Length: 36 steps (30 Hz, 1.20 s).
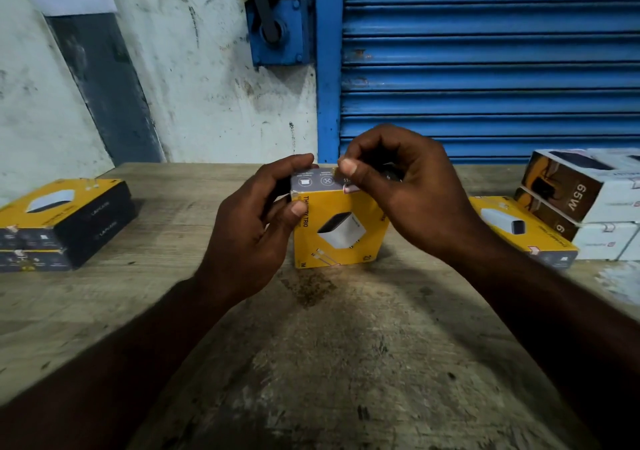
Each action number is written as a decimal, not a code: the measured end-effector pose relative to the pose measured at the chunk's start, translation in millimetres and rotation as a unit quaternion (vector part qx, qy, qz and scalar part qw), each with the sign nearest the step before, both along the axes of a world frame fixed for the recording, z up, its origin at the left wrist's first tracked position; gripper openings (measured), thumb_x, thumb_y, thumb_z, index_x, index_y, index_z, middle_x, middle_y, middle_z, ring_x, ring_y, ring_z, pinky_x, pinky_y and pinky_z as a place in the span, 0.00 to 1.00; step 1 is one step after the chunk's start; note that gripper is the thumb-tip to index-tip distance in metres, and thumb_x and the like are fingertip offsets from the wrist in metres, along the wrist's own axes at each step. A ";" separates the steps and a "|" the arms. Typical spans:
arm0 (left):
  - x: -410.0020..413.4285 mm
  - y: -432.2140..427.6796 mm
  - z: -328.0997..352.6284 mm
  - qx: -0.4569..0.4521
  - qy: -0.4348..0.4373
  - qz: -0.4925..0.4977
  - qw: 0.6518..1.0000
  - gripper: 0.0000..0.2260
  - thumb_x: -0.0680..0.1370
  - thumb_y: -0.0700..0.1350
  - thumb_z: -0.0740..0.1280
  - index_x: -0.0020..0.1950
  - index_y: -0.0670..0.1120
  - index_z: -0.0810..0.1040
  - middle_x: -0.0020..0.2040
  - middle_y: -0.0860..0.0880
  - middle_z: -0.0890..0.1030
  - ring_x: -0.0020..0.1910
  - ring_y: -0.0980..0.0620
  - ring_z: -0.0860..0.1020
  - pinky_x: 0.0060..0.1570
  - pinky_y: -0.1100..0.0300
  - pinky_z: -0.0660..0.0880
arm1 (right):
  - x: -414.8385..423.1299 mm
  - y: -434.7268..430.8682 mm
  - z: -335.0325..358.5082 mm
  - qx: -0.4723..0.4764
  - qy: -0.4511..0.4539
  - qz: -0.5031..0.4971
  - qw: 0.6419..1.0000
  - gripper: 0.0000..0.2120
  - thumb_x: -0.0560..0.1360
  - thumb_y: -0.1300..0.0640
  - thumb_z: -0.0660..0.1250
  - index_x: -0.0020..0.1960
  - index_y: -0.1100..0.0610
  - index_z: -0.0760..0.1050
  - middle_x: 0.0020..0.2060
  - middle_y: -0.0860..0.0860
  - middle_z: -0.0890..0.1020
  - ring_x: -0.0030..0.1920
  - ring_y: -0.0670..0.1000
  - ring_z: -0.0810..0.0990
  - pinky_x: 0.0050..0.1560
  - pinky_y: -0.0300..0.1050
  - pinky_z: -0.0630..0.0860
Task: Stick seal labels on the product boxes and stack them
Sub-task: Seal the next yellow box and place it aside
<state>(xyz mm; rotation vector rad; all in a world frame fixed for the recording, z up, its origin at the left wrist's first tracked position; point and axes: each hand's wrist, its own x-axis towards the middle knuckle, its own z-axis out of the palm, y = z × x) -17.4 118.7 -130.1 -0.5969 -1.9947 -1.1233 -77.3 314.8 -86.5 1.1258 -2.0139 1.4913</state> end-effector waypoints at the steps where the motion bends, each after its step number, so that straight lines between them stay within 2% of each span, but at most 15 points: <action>1: -0.2 0.0 -0.3 0.002 -0.001 -0.001 1.000 0.18 0.81 0.37 0.64 0.70 0.43 0.70 0.66 0.52 0.77 0.65 0.58 0.77 0.59 0.67 0.74 | -0.8 0.8 0.8 0.009 -0.004 0.003 1.000 0.04 0.77 0.55 0.71 0.50 0.55 0.81 0.44 0.47 0.84 0.47 0.47 0.84 0.52 0.52 0.80; 3: -0.5 -0.4 -0.9 0.009 -0.007 -0.003 1.000 0.18 0.81 0.37 0.64 0.71 0.43 0.70 0.66 0.51 0.77 0.65 0.57 0.77 0.59 0.67 0.75 | -3.2 3.1 1.7 0.055 -0.004 0.005 0.998 0.08 0.75 0.51 0.72 0.52 0.53 0.83 0.48 0.46 0.84 0.51 0.45 0.83 0.54 0.47 0.80; 5: -0.7 -0.6 -1.2 0.018 -0.014 -0.009 1.000 0.18 0.81 0.37 0.64 0.70 0.43 0.70 0.66 0.50 0.77 0.66 0.57 0.77 0.58 0.67 0.75 | -6.4 4.8 1.4 0.094 0.021 -0.002 0.995 0.11 0.73 0.52 0.74 0.53 0.53 0.85 0.51 0.46 0.84 0.54 0.44 0.82 0.56 0.45 0.79; 9: -1.0 -0.3 -1.3 0.026 -0.021 -0.012 0.999 0.18 0.81 0.38 0.64 0.70 0.44 0.70 0.66 0.52 0.77 0.66 0.58 0.77 0.58 0.68 0.75 | -9.4 6.1 0.2 0.065 0.009 0.027 0.998 0.07 0.72 0.60 0.77 0.50 0.59 0.85 0.51 0.51 0.85 0.54 0.44 0.83 0.57 0.37 0.78; 12: -1.2 -0.4 -1.7 0.026 -0.022 -0.011 0.999 0.18 0.81 0.38 0.64 0.71 0.44 0.70 0.66 0.52 0.77 0.66 0.57 0.77 0.58 0.68 0.75 | -9.5 6.6 1.0 0.050 -0.019 0.043 0.998 0.06 0.71 0.63 0.78 0.48 0.62 0.85 0.51 0.52 0.85 0.53 0.44 0.83 0.56 0.34 0.76; 20: -0.3 2.6 -2.3 0.025 -0.010 -0.009 1.000 0.17 0.80 0.38 0.64 0.69 0.44 0.71 0.65 0.53 0.78 0.64 0.56 0.78 0.58 0.66 0.75 | -7.5 6.9 6.2 0.061 -0.058 0.054 0.995 0.05 0.74 0.60 0.76 0.43 0.52 0.82 0.51 0.50 0.85 0.53 0.45 0.83 0.56 0.39 0.79; 23: 0.9 6.4 -2.7 0.031 -0.005 -0.002 1.000 0.17 0.80 0.38 0.65 0.68 0.46 0.71 0.64 0.54 0.78 0.63 0.56 0.79 0.56 0.66 0.76 | -5.2 5.1 5.2 0.056 -0.044 0.043 0.997 0.05 0.74 0.61 0.75 0.42 0.52 0.81 0.49 0.51 0.85 0.51 0.45 0.83 0.53 0.35 0.78; 26: -0.1 7.1 -4.6 0.047 -0.011 -0.003 0.999 0.17 0.79 0.39 0.67 0.68 0.49 0.72 0.64 0.51 0.79 0.62 0.53 0.80 0.56 0.61 0.78 | -4.4 2.8 3.7 0.049 -0.034 0.035 0.998 0.05 0.74 0.60 0.75 0.43 0.53 0.81 0.48 0.52 0.85 0.50 0.45 0.83 0.51 0.34 0.77; 28: -1.5 6.3 -6.1 0.049 -0.010 0.000 0.999 0.17 0.79 0.40 0.67 0.68 0.48 0.72 0.64 0.49 0.79 0.63 0.51 0.80 0.57 0.57 0.79 | -4.3 1.1 2.2 0.035 -0.033 0.028 0.998 0.04 0.75 0.59 0.74 0.44 0.53 0.81 0.47 0.52 0.85 0.49 0.46 0.83 0.53 0.40 0.79; 30: -2.9 5.6 -6.8 0.039 -0.005 0.008 0.999 0.17 0.80 0.40 0.67 0.68 0.47 0.72 0.64 0.49 0.79 0.63 0.51 0.79 0.56 0.57 0.80 | -4.3 1.0 1.6 0.021 -0.042 0.029 0.998 0.01 0.78 0.58 0.71 0.48 0.55 0.81 0.47 0.52 0.85 0.48 0.47 0.84 0.53 0.48 0.81; 31: -3.8 5.4 -7.0 0.035 -0.003 0.011 0.999 0.17 0.80 0.40 0.67 0.68 0.46 0.72 0.63 0.49 0.79 0.62 0.52 0.80 0.56 0.58 0.80 | -5.1 1.4 1.4 0.023 -0.041 0.030 0.998 0.03 0.79 0.57 0.70 0.51 0.56 0.81 0.47 0.51 0.85 0.49 0.47 0.84 0.54 0.49 0.81; 36: -8.2 4.6 -6.9 0.028 0.002 0.035 0.999 0.15 0.80 0.42 0.65 0.67 0.46 0.73 0.62 0.50 0.79 0.61 0.55 0.80 0.52 0.64 0.78 | -15.1 8.1 0.6 0.073 -0.021 0.043 0.996 0.10 0.80 0.56 0.64 0.56 0.57 0.83 0.53 0.49 0.84 0.57 0.43 0.81 0.58 0.38 0.77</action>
